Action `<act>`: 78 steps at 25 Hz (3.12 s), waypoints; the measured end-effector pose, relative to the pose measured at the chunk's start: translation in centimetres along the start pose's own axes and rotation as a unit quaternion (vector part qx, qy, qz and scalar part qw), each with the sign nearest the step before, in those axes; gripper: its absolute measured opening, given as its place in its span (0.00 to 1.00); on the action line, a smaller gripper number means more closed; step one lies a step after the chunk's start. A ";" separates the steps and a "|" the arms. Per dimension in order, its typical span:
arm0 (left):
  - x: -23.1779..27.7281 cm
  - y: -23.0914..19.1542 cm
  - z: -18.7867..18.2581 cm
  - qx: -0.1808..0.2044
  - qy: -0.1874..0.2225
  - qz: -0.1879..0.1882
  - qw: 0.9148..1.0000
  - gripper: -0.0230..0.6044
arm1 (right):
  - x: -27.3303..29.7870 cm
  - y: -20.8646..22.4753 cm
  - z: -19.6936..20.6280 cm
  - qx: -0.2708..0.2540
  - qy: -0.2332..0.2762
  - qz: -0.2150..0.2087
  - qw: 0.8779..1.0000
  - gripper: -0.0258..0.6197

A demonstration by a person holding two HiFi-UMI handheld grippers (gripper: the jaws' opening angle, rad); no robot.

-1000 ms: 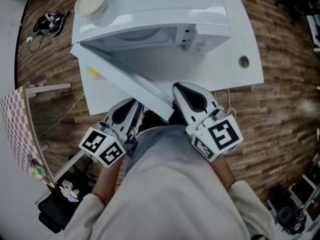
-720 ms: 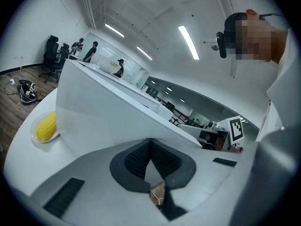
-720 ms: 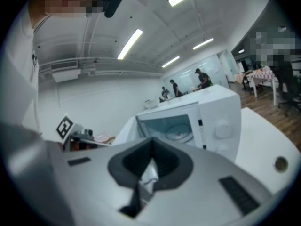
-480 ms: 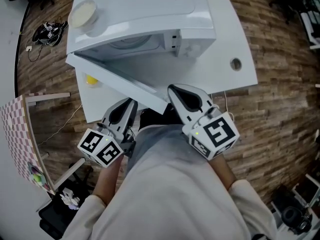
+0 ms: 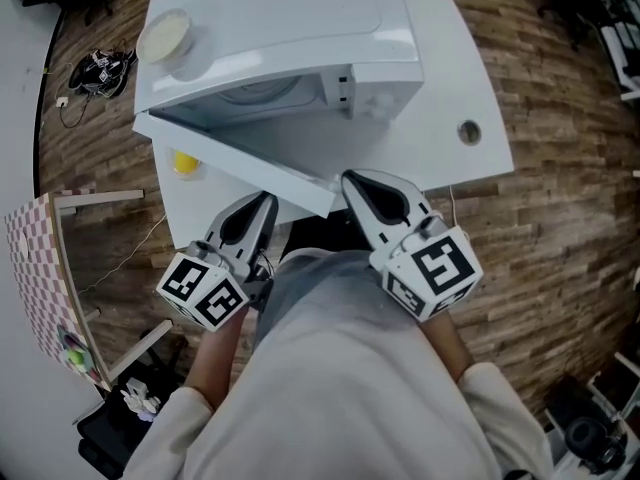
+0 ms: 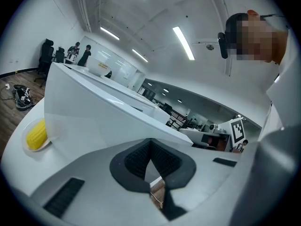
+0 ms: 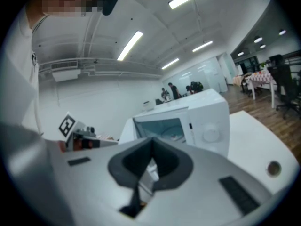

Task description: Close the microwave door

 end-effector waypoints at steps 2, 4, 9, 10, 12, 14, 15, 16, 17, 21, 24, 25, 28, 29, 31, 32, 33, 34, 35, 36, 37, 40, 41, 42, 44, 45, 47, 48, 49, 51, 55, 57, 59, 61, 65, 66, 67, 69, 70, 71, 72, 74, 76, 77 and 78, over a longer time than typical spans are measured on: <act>-0.1 -0.1 -0.2 0.002 0.003 -0.001 1.000 0.06 | 0.0 0.1 0.0 0.001 0.000 0.000 1.000 0.07; -0.2 -0.1 -0.3 0.002 0.004 -0.003 1.000 0.06 | 0.0 0.1 0.0 0.001 -0.001 0.000 1.000 0.07; 0.2 -0.2 -0.3 -0.003 0.007 -0.004 1.000 0.06 | 0.2 0.5 -0.3 -0.001 -0.003 0.000 1.000 0.07; 0.3 -0.1 -0.3 -0.004 0.007 -0.004 1.000 0.06 | 0.2 0.6 -0.3 0.000 -0.003 0.000 1.000 0.07; 0.4 -0.1 -0.3 -0.005 0.006 -0.003 1.000 0.06 | 0.3 0.7 -0.4 0.000 -0.002 0.001 1.000 0.07; 0.5 -0.1 -0.4 -0.005 0.006 -0.001 1.000 0.06 | 0.4 0.9 -0.5 0.000 -0.001 0.002 1.000 0.07; 0.6 -0.1 -0.5 -0.006 0.006 -0.001 1.000 0.06 | 0.4 1.0 -0.6 0.001 -0.001 0.003 1.000 0.07; 0.7 -0.1 -0.5 -0.006 0.006 0.000 1.000 0.06 | 0.4 1.1 -0.7 0.002 -0.001 0.004 1.000 0.07; 0.8 -0.1 -0.6 -0.006 0.006 0.000 1.000 0.06 | 0.4 1.3 -0.7 0.003 -0.001 0.006 1.000 0.07; 1.5 -0.2 -0.8 -0.006 0.005 0.004 1.000 0.06 | 0.4 2.0 -0.8 0.006 0.000 0.013 1.000 0.07; 1.9 -0.3 -0.9 -0.005 0.005 0.006 1.000 0.06 | 0.4 2.4 -0.7 0.008 -0.001 0.016 1.000 0.07; 2.0 -0.3 -1.0 -0.005 0.004 0.006 1.000 0.06 | 0.4 2.6 -0.7 0.009 -0.002 0.017 1.000 0.07; 2.3 -0.4 -1.1 -0.006 0.003 0.007 1.000 0.06 | 0.3 2.8 -0.7 0.009 -0.003 0.019 1.000 0.07; 2.4 -0.3 -1.2 -0.005 0.003 0.008 1.000 0.06 | 0.3 2.9 -0.8 0.009 -0.003 0.020 1.000 0.07; 2.6 -0.3 -1.3 -0.004 0.003 0.010 1.000 0.06 | 0.2 3.1 -0.9 0.010 -0.003 0.022 1.000 0.07; 2.8 -0.3 -1.3 -0.003 0.003 0.011 1.000 0.06 | 0.2 3.1 -0.9 0.010 -0.002 0.022 1.000 0.07; 2.9 -0.2 -1.4 -0.003 0.003 0.011 1.000 0.06 | 0.2 3.2 -0.9 0.010 -0.002 0.022 1.000 0.07; 2.9 -0.2 -1.3 -0.003 0.002 0.011 1.000 0.06 | 0.2 3.2 -0.9 0.010 -0.002 0.022 1.000 0.07; 3.0 -0.2 -1.3 -0.003 0.002 0.011 1.000 0.06 | 0.2 3.2 -0.9 0.010 -0.002 0.022 1.000 0.07; 3.0 -0.2 -1.4 -0.004 0.002 0.011 1.000 0.06 | 0.2 3.3 -0.9 0.011 -0.002 0.022 1.000 0.07; 3.1 -0.2 -1.4 -0.004 0.002 0.011 1.000 0.06 | 0.2 3.3 -0.9 0.011 -0.002 0.022 1.000 0.07; 3.2 -0.2 -1.5 -0.004 0.003 0.012 1.000 0.06 | 0.2 3.4 -0.9 0.011 -0.001 0.022 1.000 0.07; 3.3 -0.3 -1.5 -0.004 0.003 0.012 1.000 0.06 | 0.2 3.4 -0.9 0.011 -0.001 0.023 1.000 0.07; 3.3 -0.3 -1.5 -0.005 0.003 0.013 1.000 0.06 | 0.2 3.5 -0.9 0.011 -0.002 0.023 1.000 0.07; 3.5 -0.4 -1.6 -0.005 0.003 0.014 1.000 0.06 | 0.3 3.6 -0.9 0.011 -0.002 0.024 1.000 0.07; 3.6 -0.4 -1.6 -0.005 0.003 0.015 1.000 0.06 | 0.3 3.6 -0.9 0.011 -0.002 0.025 1.000 0.07; 3.7 -0.4 -1.7 -0.006 0.002 0.017 1.000 0.06 | 0.2 3.7 -1.0 0.011 -0.002 0.028 1.000 0.07; 3.8 -0.4 -1.8 -0.006 0.002 0.018 1.000 0.06 | 0.2 3.8 -1.0 0.011 -0.001 0.029 1.000 0.07; 3.9 -0.4 -1.8 -0.006 0.002 0.019 1.000 0.06 | 0.3 3.8 -1.1 0.012 -0.001 0.029 1.000 0.07; 4.0 -0.4 -2.0 -0.005 0.002 0.021 1.000 0.06 | 0.3 3.9 -1.2 0.012 -0.001 0.031 0.999 0.07; 4.6 -0.6 -2.2 -0.006 0.000 0.026 1.000 0.06 | 0.7 4.2 -1.4 0.012 -0.002 0.033 0.999 0.07; 4.9 -0.7 -2.4 -0.006 0.000 0.027 1.000 0.06 | 0.9 4.4 -1.5 0.012 -0.003 0.034 0.999 0.07; 5.1 -0.8 -2.6 -0.006 0.001 0.028 1.000 0.06 | 1.1 4.6 -1.5 0.013 -0.004 0.034 0.999 0.07; 5.3 -0.9 -2.8 -0.007 0.002 0.029 1.000 0.06 | 1.3 4.7 -1.6 0.014 -0.005 0.033 0.999 0.07; 5.7 -1.1 -3.1 -0.009 0.002 0.030 1.000 0.06 | 1.7 4.9 -1.7 0.017 -0.006 0.034 0.999 0.07; 5.8 -1.1 -3.2 -0.010 0.002 0.030 0.999 0.06 | 1.8 5.0 -1.7 0.018 -0.006 0.034 0.999 0.07; 5.9 -1.2 -3.2 -0.010 0.002 0.030 0.999 0.06 | 1.9 5.1 -1.8 0.019 -0.007 0.035 0.999 0.07; 6.0 -1.3 -3.4 -0.011 0.001 0.030 0.999 0.06 | 2.1 5.3 -1.8 0.020 -0.008 0.036 0.999 0.07; 6.1 -1.3 -3.4 -0.011 0.001 0.030 0.999 0.06 | 2.1 5.3 -1.8 0.021 -0.009 0.036 0.999 0.07; 6.1 -1.4 -3.5 -0.011 0.001 0.030 0.999 0.06 | 2.2 5.3 -1.8 0.021 -0.009 0.035 0.999 0.07; 6.2 -1.4 -3.5 -0.012 0.001 0.030 0.999 0.06 | 2.3 5.4 -1.7 0.022 -0.010 0.035 0.999 0.07; 6.2 -1.6 -3.6 -0.012 0.001 0.030 0.999 0.06 | 2.6 5.4 -1.7 0.023 -0.010 0.035 0.999 0.07; 6.4 -1.7 -3.7 -0.013 0.001 0.031 0.999 0.06 | 2.7 5.4 -1.8 0.023 -0.011 0.035 0.999 0.07; 6.5 -1.7 -3.8 -0.014 0.001 0.031 0.999 0.06 | 2.8 5.5 -1.8 0.024 -0.011 0.035 0.999 0.07; 6.5 -1.7 -3.8 -0.014 0.002 0.031 0.999 0.06 | 2.8 5.6 -1.8 0.024 -0.012 0.035 0.999 0.07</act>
Point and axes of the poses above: the fingertips, and each gripper's own axes: x forward along the fingers, y to its right, z out of its underside, the point moved 3 cm from there along -x, backward along the fingers, and after that the axes turned 1 degree about z, right-handed, at the moved point
